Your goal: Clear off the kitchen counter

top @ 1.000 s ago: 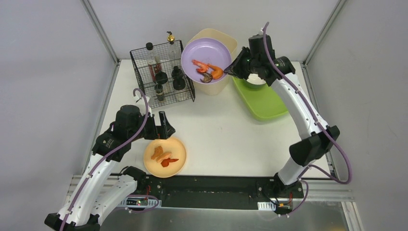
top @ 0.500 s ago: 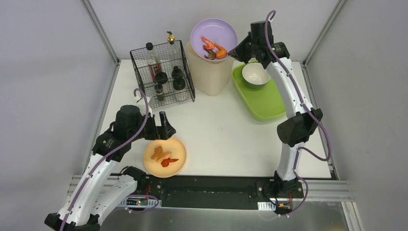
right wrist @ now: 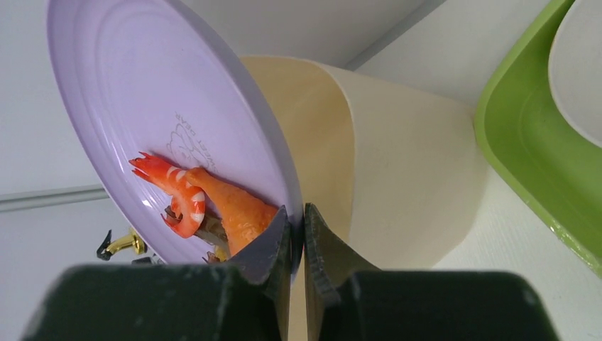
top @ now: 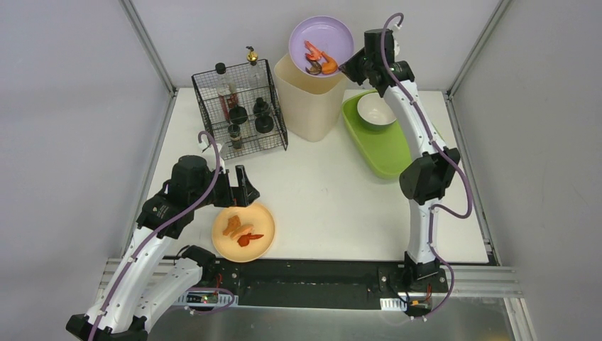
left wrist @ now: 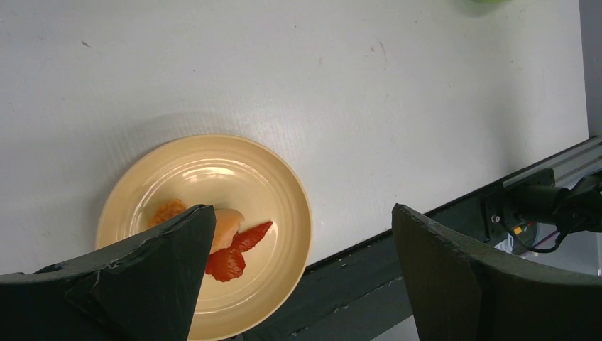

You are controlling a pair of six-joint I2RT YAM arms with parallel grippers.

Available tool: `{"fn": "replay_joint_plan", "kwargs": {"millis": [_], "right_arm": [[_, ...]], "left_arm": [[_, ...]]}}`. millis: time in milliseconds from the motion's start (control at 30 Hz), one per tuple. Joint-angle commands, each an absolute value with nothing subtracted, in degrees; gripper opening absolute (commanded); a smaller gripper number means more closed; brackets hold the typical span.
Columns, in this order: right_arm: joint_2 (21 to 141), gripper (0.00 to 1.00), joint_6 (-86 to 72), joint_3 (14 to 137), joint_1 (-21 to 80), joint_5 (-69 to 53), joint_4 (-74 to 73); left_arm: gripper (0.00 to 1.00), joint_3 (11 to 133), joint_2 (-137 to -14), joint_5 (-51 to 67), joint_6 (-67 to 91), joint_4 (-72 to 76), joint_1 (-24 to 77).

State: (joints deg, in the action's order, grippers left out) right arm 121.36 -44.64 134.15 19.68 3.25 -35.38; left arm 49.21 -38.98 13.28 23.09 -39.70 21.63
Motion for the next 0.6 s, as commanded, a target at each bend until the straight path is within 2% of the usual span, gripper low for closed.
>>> {"fn": "replay_joint_plan", "kwargs": {"millis": [0,200,567], "right_arm": [[120.98,0.0,-41.59,135.02,19.9,6.62,-25.78],[117.93,0.0,-32.66,126.58,21.98,11.79,-15.42],[115.54,0.0,-15.3,120.72,26.36,22.01,-3.92]], "left_arm": [[0.99,49.1,-38.66,14.7,22.32,-38.5,20.83],[0.99,49.1,-38.57,14.79,22.32,-38.5,20.81],[0.99,49.02,-38.72,14.85,22.24,-38.5,20.74]]}}
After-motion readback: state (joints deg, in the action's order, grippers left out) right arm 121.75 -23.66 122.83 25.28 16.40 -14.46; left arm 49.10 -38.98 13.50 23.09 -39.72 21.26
